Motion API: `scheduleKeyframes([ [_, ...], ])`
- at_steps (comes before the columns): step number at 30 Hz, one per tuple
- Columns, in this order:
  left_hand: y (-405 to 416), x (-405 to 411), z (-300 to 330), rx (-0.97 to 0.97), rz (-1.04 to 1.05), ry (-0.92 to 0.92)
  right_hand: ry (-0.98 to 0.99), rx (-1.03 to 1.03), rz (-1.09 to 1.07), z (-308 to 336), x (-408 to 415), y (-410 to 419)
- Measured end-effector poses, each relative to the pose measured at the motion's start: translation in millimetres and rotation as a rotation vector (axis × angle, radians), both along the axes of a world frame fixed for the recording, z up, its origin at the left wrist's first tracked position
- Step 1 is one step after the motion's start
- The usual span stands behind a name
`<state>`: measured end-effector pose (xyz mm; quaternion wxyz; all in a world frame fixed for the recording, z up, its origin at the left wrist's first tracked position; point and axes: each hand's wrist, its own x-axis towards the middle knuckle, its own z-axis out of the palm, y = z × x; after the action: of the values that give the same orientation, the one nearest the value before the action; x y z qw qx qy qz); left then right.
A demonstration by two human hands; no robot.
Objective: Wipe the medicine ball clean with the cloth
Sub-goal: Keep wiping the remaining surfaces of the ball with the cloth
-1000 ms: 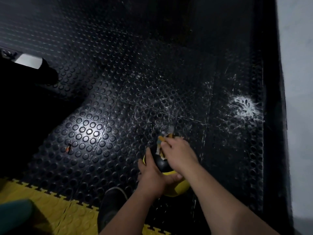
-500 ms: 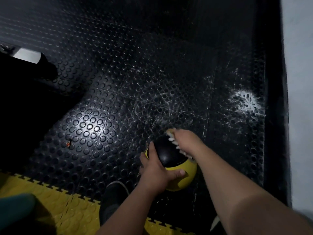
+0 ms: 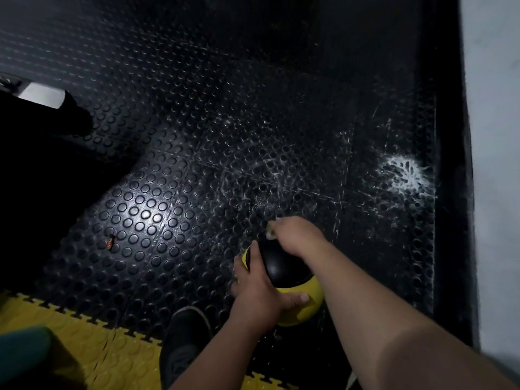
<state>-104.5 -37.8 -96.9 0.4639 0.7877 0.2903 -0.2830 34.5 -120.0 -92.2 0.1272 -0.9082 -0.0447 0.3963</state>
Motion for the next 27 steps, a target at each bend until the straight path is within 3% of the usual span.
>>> scheduleKeyframes([
  [4, 4, -4, 0, -0.014, -0.009, -0.005, -0.093, 0.042, 0.196, 5, -15, 0],
  [8, 0, -6, 3, -0.014, -0.017, -0.031, 0.098, -0.190, 0.265, -12, 15, -24],
  [11, 2, -5, 2, 0.000, -0.014, -0.030, -0.061, -0.051, 0.377, -3, 4, -1],
  [14, 2, -6, 1, 0.006, -0.028, -0.031, -0.051, -0.002, 0.368, 2, -5, -2],
  [18, -6, -3, 5, 0.030, -0.043, -0.024, 0.086, -0.156, 0.326, -4, 16, -12],
  [24, 0, -4, 1, 0.023, -0.042, -0.033, -0.007, -0.046, 0.430, 8, 1, 9],
  [27, -7, -6, 7, 0.039, -0.074, -0.032, 0.080, -0.161, 0.300, -5, 19, -13],
])
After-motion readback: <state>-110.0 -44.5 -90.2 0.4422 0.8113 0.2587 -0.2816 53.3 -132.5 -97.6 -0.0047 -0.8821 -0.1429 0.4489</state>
